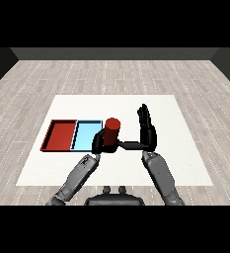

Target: Pick the red can and put it in the red box

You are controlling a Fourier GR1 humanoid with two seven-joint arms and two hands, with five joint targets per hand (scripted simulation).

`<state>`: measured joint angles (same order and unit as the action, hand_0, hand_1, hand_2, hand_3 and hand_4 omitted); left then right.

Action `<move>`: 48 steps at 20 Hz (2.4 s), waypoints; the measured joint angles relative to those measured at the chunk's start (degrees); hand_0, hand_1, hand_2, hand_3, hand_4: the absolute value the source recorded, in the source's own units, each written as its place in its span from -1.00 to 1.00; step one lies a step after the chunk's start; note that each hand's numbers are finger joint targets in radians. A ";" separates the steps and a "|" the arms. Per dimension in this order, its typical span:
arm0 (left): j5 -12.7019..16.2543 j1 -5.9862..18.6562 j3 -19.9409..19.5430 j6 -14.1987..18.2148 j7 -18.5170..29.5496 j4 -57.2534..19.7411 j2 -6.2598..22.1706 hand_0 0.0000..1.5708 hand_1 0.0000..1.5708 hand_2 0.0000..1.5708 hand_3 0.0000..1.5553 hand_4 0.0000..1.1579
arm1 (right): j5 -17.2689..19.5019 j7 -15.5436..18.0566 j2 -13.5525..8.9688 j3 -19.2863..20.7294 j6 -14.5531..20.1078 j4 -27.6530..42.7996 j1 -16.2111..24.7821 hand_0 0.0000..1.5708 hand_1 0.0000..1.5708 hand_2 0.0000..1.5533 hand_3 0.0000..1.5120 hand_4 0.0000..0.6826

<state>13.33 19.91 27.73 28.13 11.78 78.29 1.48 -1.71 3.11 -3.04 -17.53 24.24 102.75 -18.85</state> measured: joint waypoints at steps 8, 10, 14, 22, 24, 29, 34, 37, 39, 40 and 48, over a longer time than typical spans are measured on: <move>-1.78 2.24 -6.85 -1.52 -3.83 1.17 5.48 1.00 1.00 0.99 0.87 0.95 | -3.32 3.03 -5.70 6.40 -4.32 9.23 12.16 -1.00 -1.00 -1.00 -1.00 -1.00; -1.69 2.55 -9.18 -2.36 -3.48 -0.14 7.22 1.00 1.00 1.00 0.88 0.94 | -4.81 4.00 -7.04 8.60 -5.52 10.56 15.84 -1.00 -1.00 -1.00 -1.00 -1.00; -2.22 3.94 -13.86 -2.81 -6.80 -2.28 12.50 1.00 1.00 1.00 0.92 0.96 | -6.83 6.43 -8.05 11.71 -7.43 9.92 19.59 -1.00 -1.00 -1.00 -1.00 -1.00; -3.92 5.67 -22.28 -5.80 -8.88 -15.66 24.13 1.00 1.00 0.98 0.91 0.86 | -8.83 10.65 -8.62 15.14 -10.34 5.92 23.39 -1.00 -1.00 -1.00 -1.00 -1.00; -5.40 6.10 -23.35 -5.53 -8.01 -20.47 25.82 1.00 1.00 0.99 0.92 0.86 | -8.54 10.18 -8.41 14.88 -10.14 6.37 23.67 -1.00 -1.00 -1.00 -1.00 -1.00; -7.79 10.47 -26.55 -6.30 -4.57 -35.52 28.45 1.00 1.00 0.93 0.85 0.79 | -8.87 10.78 -8.72 15.63 -11.61 4.03 21.77 -1.00 -1.00 -1.00 -1.00 -1.00; -10.33 15.68 -27.48 -7.40 -2.77 -50.89 28.22 0.99 0.99 0.89 0.75 0.65 | -6.22 12.56 -8.12 14.27 -11.57 1.43 20.35 -1.00 -1.00 -1.00 -1.00 -1.00; -11.87 18.42 -27.59 -7.32 -1.98 -58.28 27.50 0.05 0.05 0.10 0.19 0.42 | -4.70 12.52 -8.53 14.55 -11.27 -1.67 18.44 -1.00 -1.00 -1.00 -1.00 -1.00; -12.72 19.18 -27.45 -6.27 -1.97 -62.11 25.71 -0.28 -0.28 -0.20 -0.36 0.31 | -3.33 12.66 -7.96 14.07 -10.46 -3.79 17.14 -1.00 -1.00 -1.00 -1.00 -1.00; -12.87 19.80 -27.64 -6.02 -2.16 -63.92 25.12 -0.03 -0.03 -0.05 -0.36 0.32 | -3.20 13.01 -7.59 13.98 -10.35 -4.51 16.79 -1.00 -1.00 -1.00 -1.00 -1.00; -16.54 21.24 -25.40 -13.48 -0.23 -71.84 24.88 -1.00 -1.00 -1.00 -1.00 -1.00 | -1.98 15.90 -6.82 14.77 -10.13 -9.45 14.60 -1.00 -1.00 -1.00 -1.00 -1.00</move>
<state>-3.21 41.15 2.34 14.65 11.55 6.45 26.36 -3.68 19.01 -9.86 -2.76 14.11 93.30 -4.25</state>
